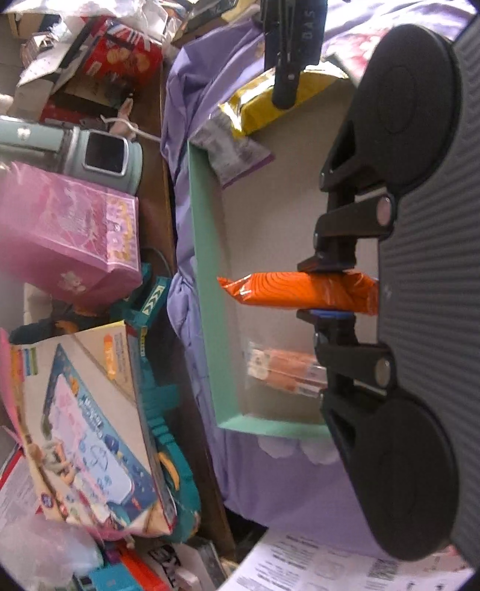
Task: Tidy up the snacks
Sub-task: 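Lift both bars into the green box and release them beside the others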
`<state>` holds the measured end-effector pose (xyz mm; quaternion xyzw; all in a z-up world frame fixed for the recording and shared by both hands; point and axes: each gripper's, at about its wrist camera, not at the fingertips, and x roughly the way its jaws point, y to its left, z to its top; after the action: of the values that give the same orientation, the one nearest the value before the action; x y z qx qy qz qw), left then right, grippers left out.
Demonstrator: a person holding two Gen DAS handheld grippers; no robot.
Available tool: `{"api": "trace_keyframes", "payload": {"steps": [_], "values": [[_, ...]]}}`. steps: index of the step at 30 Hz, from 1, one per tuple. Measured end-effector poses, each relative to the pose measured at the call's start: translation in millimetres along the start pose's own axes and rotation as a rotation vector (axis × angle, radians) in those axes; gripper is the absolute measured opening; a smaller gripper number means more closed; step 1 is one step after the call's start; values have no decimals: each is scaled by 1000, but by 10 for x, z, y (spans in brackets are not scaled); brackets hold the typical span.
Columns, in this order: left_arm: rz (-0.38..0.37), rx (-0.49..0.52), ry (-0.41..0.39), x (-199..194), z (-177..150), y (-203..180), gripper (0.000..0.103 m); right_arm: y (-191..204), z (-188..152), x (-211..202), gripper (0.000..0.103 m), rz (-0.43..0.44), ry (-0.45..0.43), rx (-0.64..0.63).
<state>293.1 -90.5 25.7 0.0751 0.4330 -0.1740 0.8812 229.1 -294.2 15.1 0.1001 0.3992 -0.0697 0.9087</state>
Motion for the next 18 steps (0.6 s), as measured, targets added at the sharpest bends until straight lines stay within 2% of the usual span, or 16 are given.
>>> {"api": "trace_keyframes", "payload": {"steps": [5, 9, 11, 12, 13, 14, 15, 18], "values": [[2, -11, 34, 452, 166, 101, 18, 56, 230, 533, 50, -2, 28, 7], [21, -6, 41, 710, 240, 157, 19, 104, 308, 778, 51, -9, 28, -6], [29, -17, 39, 793, 266, 186, 24, 81, 353, 864, 55, -5, 22, 3], [39, -22, 35, 813, 279, 196, 44, 74, 383, 899, 65, 2, 21, 15], [55, -28, 30, 827, 285, 198, 69, 61, 406, 915, 72, 9, 20, 26], [71, -30, 15, 811, 282, 188, 76, 57, 420, 914, 81, 10, 6, 30], [86, -25, -1, 783, 276, 177, 82, 68, 430, 897, 84, 2, -11, 23], [87, -7, 4, 729, 275, 128, 90, 109, 416, 811, 92, -14, -29, -4]]}}
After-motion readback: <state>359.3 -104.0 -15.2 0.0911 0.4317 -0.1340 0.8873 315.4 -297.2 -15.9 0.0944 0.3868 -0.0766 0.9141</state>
